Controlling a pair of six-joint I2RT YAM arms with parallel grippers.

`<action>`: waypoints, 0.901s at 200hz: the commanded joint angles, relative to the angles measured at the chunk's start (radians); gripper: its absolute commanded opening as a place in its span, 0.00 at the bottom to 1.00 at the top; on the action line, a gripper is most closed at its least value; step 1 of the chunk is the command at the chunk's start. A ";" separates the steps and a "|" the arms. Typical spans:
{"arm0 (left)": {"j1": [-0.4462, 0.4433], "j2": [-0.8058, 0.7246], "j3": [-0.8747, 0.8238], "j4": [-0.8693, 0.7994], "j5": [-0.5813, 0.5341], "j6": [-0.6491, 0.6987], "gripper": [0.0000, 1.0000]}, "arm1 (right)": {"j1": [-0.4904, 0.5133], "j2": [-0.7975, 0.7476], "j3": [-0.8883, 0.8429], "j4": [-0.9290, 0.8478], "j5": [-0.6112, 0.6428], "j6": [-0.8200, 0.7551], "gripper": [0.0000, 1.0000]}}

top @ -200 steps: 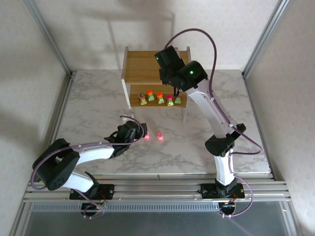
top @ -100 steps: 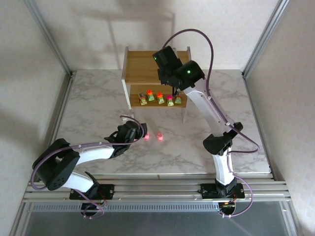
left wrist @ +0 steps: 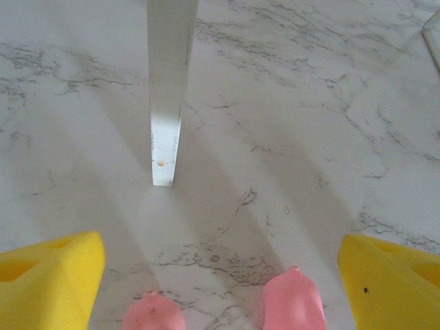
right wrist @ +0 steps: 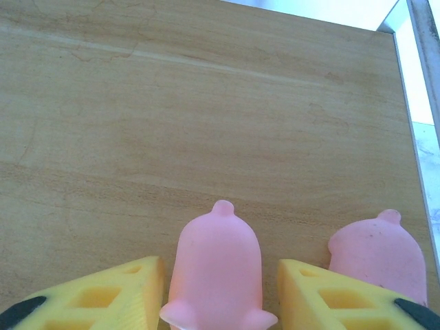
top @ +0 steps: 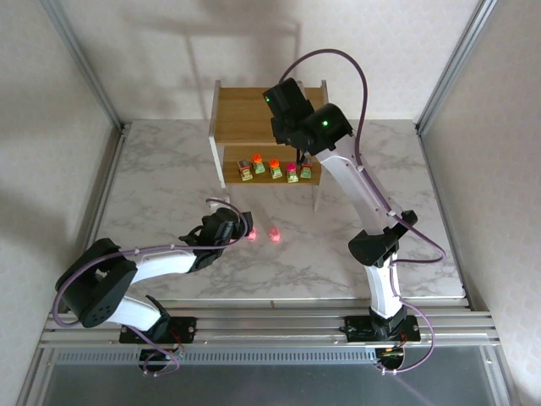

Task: Place and organize the plastic toys onto the shelf

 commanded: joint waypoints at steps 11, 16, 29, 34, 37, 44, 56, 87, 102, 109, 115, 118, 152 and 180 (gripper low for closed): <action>-0.005 -0.015 -0.004 0.002 -0.021 0.017 0.88 | -0.006 -0.036 0.032 0.004 0.006 -0.010 0.50; -0.005 -0.015 -0.003 0.003 -0.021 0.017 0.88 | -0.006 -0.035 0.032 0.004 0.005 -0.010 0.50; -0.005 -0.015 -0.003 0.005 -0.021 0.017 0.88 | -0.006 -0.041 0.031 0.010 0.000 -0.012 0.50; -0.006 -0.015 -0.004 0.003 -0.021 0.017 0.88 | -0.005 -0.044 0.030 0.013 -0.003 -0.013 0.50; -0.006 -0.014 -0.003 0.003 -0.021 0.017 0.88 | -0.005 -0.045 0.030 0.014 -0.004 -0.013 0.50; -0.006 -0.015 -0.005 0.004 -0.021 0.017 0.88 | -0.004 -0.050 0.031 0.019 -0.006 -0.013 0.50; -0.006 -0.016 -0.005 0.005 -0.020 0.017 0.87 | -0.003 -0.060 0.029 0.025 -0.009 -0.012 0.50; -0.006 -0.016 -0.006 0.007 -0.021 0.017 0.88 | 0.005 -0.094 -0.002 0.056 -0.018 -0.013 0.50; -0.005 -0.017 -0.006 0.008 -0.021 0.017 0.88 | 0.012 -0.115 -0.022 0.071 -0.019 -0.010 0.50; -0.005 -0.018 -0.005 0.007 -0.021 0.017 0.88 | 0.015 -0.125 -0.029 0.075 -0.017 -0.010 0.50; -0.005 -0.017 -0.007 0.008 -0.023 0.017 0.88 | 0.017 -0.134 -0.035 0.080 -0.012 -0.010 0.50; -0.006 -0.019 -0.008 0.007 -0.023 0.017 0.88 | 0.019 -0.139 -0.039 0.082 -0.010 -0.010 0.50; -0.006 -0.030 -0.011 0.008 -0.030 0.019 0.88 | 0.026 -0.209 -0.112 0.114 0.008 -0.013 0.50; -0.006 -0.037 -0.018 0.014 -0.035 0.016 0.88 | 0.026 -0.285 -0.209 0.154 0.009 -0.009 0.50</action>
